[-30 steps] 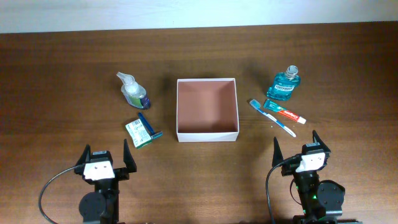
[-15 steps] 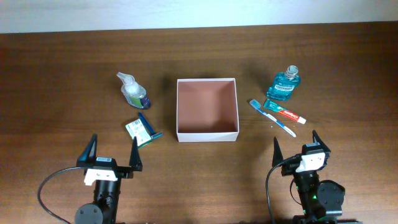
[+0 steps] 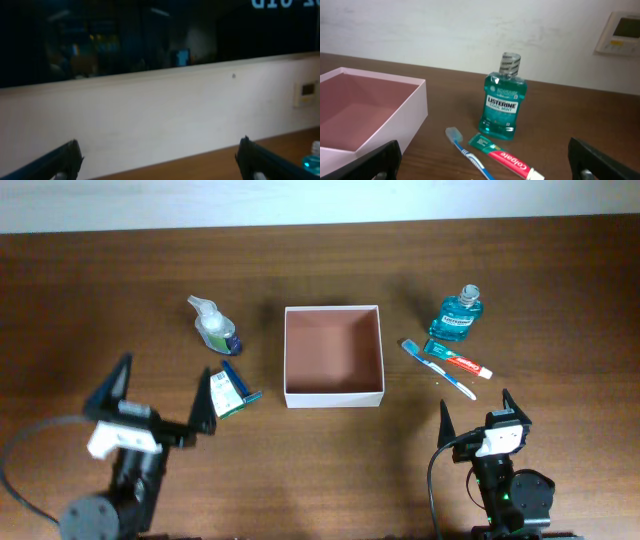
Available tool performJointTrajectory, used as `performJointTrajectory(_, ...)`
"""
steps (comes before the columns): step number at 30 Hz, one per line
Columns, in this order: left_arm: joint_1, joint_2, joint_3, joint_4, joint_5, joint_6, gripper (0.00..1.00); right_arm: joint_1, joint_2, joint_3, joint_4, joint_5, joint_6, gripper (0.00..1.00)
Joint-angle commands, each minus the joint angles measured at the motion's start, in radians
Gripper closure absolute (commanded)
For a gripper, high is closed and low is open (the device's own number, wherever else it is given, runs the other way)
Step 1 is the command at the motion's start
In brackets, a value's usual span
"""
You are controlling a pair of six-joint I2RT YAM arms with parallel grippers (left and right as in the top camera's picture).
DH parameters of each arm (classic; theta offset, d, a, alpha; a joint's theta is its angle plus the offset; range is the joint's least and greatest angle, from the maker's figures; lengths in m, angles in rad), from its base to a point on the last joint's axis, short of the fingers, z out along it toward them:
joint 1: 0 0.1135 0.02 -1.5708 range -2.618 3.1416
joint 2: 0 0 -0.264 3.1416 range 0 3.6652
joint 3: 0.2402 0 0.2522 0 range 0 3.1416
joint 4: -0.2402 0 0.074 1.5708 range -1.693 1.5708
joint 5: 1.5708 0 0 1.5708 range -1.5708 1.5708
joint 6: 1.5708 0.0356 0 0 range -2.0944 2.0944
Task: Pack container
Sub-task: 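Reach the left gripper forward to the clear soap pump bottle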
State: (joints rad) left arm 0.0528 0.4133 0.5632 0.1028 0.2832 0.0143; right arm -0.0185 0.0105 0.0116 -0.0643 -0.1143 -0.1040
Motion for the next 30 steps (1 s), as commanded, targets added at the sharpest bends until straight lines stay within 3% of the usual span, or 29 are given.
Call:
performJointTrajectory(1, 0.004, 0.262, 0.279, -0.209, 0.096, 0.004, 0.01, 0.006, -0.006, -0.006, -0.003, 0.002, 0.008, 0.01)
performJointTrajectory(7, 0.004, 0.608, 0.700, -0.714, 0.125, 0.054, 0.01, 0.006, -0.006, -0.006, -0.003, 0.002, 0.008, 0.01)
performJointTrajectory(10, 0.004, 0.690, 0.761, -0.845, 0.132, 0.054, 0.00, 0.006, -0.006, -0.006, -0.004, 0.002, 0.008, 0.01)
performJointTrajectory(20, 0.004, 0.819, 0.761, -0.844, 0.056, 0.051, 0.01, 0.006, -0.006, -0.006, -0.004, 0.002, 0.008, 0.01)
performJointTrajectory(26, 0.004, 0.999, 0.761, -0.837, -0.125, -0.208, 0.01, 0.006, -0.006, -0.006, -0.004, 0.002, 0.008, 0.01)
performJointTrajectory(30, 0.004, 1.114, 0.761, -0.786, -0.142, -0.325, 0.01, 0.006, -0.006, -0.006, -0.004, 0.002, 0.008, 0.01)
